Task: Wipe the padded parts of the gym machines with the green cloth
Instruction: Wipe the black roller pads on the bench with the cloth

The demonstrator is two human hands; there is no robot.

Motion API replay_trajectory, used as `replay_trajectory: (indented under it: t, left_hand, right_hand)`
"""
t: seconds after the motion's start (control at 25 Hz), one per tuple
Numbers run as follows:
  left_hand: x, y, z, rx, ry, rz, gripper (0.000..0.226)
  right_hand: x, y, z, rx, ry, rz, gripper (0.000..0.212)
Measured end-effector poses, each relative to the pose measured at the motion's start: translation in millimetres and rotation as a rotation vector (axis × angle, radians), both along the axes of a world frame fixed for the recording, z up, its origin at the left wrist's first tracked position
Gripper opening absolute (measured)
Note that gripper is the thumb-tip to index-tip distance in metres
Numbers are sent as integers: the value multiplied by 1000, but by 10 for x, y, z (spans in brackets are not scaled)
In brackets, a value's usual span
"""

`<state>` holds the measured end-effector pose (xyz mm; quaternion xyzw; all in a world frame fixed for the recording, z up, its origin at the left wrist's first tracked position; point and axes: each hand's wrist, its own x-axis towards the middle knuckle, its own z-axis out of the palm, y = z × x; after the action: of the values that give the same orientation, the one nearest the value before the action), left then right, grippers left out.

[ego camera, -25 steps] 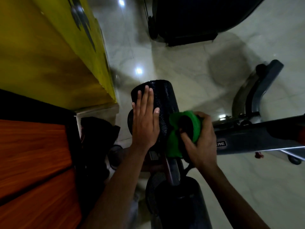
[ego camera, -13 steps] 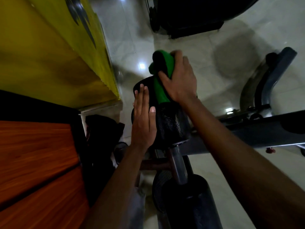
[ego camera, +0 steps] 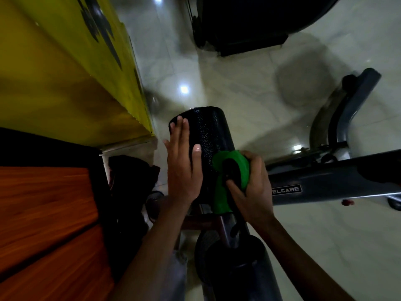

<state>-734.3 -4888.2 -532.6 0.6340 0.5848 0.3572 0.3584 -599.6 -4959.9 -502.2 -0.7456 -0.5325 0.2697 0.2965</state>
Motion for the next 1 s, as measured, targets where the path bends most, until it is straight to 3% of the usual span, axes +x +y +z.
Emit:
replay_trajectory:
  t: [0.16,0.24,0.32,0.48,0.72,0.88,1.0]
  left_hand:
    - [164,5,42,63,250,-102,53]
    - [38,-22,-69,32,238,-102,53]
    - [-188,-78,-175,-39,150,-74,55]
    - [-222,-163,-204,-54,-22,-34,56]
    - [-30,-210,-220,-42,-115,43,60]
    - [-39,-194,-157,-46,-56,26,49]
    - [-6,-191,-114,-68,-57,30,51]
  right_hand:
    - [-1,32,74,28,115,-33,55]
    - [37,51,156,49,170,-44,51]
    - [-6,74,206,67,31,9,53]
    - [-252,207,104,35,-436,97,64]
    - [-421,850,105,84,-654,160,65]
    - [-417,1509,154,-14,-554,170,60]
    - [-273,1424,112,42,-421,124,61]
